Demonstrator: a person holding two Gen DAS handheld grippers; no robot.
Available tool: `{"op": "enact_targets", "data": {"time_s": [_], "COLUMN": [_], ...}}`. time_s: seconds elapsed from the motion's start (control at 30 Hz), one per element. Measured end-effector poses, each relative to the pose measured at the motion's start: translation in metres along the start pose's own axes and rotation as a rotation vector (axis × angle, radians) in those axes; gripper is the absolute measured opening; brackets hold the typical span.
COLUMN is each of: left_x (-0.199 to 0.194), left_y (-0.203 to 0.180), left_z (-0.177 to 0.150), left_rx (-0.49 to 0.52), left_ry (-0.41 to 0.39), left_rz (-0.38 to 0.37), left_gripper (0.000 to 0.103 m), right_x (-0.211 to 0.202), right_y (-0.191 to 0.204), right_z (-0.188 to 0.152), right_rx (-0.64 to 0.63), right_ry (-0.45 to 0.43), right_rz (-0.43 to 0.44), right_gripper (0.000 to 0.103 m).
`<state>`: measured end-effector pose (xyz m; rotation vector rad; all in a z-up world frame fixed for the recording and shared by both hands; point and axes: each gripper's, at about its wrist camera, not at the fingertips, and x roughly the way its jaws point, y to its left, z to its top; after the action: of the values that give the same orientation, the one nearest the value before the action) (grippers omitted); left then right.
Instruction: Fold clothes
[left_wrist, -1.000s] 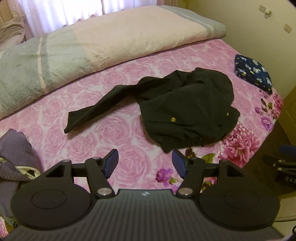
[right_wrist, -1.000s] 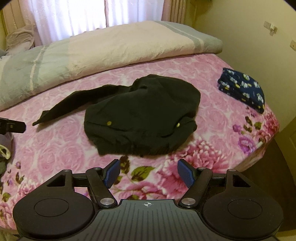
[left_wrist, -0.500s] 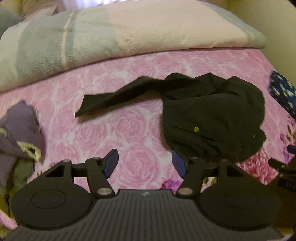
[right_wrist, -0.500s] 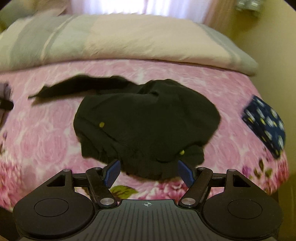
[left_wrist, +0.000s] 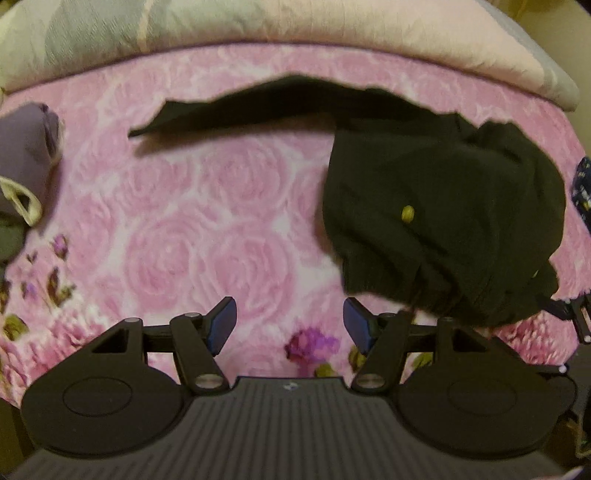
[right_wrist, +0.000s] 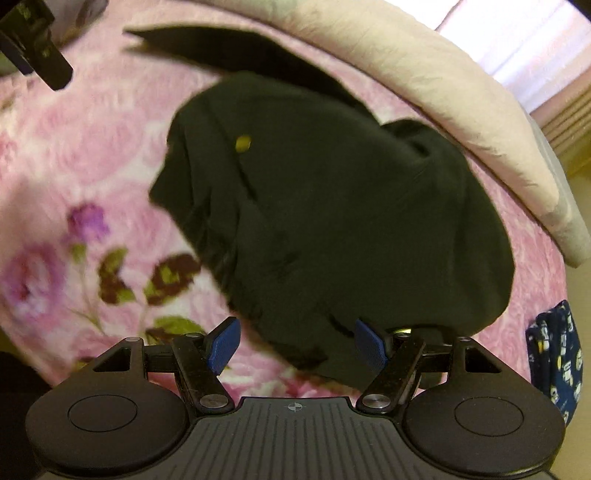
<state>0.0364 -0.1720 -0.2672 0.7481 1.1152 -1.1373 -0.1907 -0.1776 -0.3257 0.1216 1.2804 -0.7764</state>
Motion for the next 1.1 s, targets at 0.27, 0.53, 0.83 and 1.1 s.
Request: {"op": "enact_targets", "data": {"time_s": [0.27, 0.53, 0.83, 1.1], "left_x": [0.037, 0.047, 0.036, 0.024], "left_y": [0.017, 0.032, 0.009, -0.034], "left_z": [-0.023, -0.017, 0.012, 0.05], "left_rx": [-0.014, -0.029, -0.017, -0.015], "left_ry": [0.001, -0.003, -0.033, -0.1], "left_rz": [0.004, 0.078, 0.11, 0.115], "left_gripper": [0.06, 0.06, 0.06, 0.06], "right_x": [0.067, 0.093, 0.014, 0.003], "right_y": [0.038, 0.015, -0.216, -0.468], "right_z": [-0.009, 0.002, 0.047, -0.019], "right_rx": [-0.158, -0.162, 0.637, 1.602], "right_ry": [-0.03, -0.132, -0.338, -0.552], "right_rz": [-0.189, -0.218, 0.448, 0.594], "right_gripper": [0.072, 0.014, 0.01, 0.01]}}
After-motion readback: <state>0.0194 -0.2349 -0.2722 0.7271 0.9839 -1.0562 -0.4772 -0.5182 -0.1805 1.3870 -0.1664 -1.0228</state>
